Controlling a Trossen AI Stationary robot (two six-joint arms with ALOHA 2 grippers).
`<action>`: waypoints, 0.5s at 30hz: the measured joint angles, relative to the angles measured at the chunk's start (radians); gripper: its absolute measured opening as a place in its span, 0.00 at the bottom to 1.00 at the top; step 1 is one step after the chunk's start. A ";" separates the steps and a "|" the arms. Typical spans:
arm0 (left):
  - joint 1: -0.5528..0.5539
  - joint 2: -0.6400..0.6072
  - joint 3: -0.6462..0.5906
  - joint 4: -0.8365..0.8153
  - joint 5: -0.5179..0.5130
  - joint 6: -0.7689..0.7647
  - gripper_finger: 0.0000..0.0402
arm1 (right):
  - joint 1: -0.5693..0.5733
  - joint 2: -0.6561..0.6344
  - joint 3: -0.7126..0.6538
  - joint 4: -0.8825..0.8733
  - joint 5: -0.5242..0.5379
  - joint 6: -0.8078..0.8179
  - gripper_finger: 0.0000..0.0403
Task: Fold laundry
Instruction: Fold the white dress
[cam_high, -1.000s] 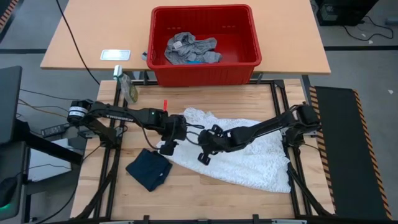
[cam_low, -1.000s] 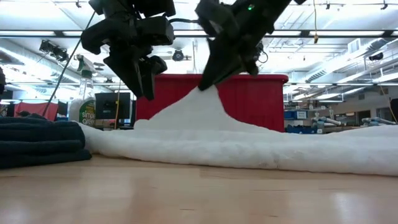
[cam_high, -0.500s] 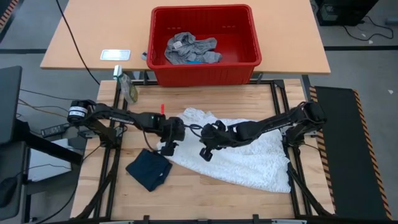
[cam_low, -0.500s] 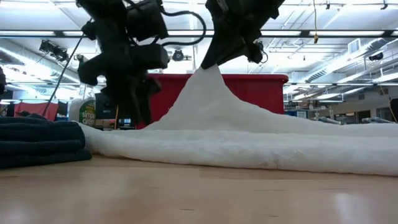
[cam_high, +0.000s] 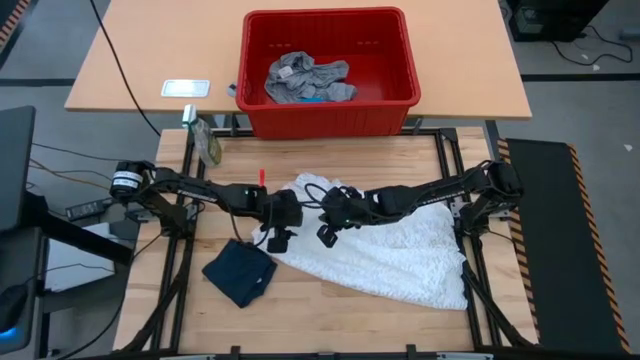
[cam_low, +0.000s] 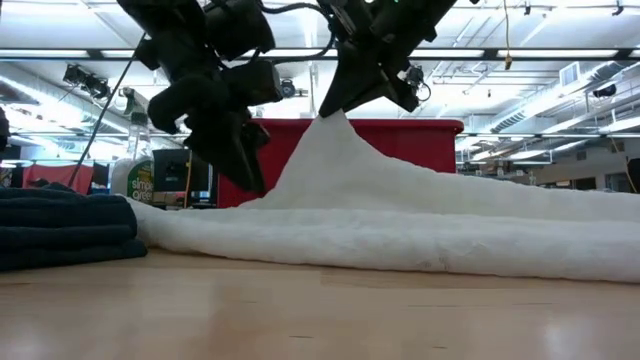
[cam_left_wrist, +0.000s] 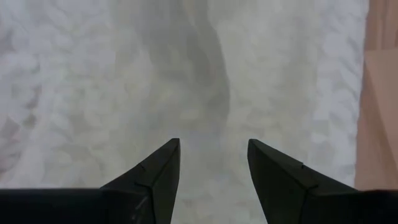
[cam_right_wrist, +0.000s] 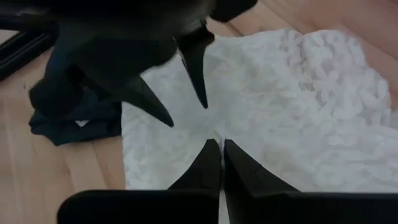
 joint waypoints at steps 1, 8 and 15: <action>0.000 0.003 0.000 -0.004 0.000 -0.002 0.48 | -0.003 0.000 0.000 0.003 -0.001 0.000 0.02; 0.000 0.053 0.000 0.005 -0.082 -0.052 0.48 | -0.022 0.000 0.000 0.029 -0.057 -0.010 0.02; -0.003 0.108 0.000 -0.009 -0.125 -0.113 0.28 | -0.035 0.001 0.000 0.016 -0.111 -0.063 0.02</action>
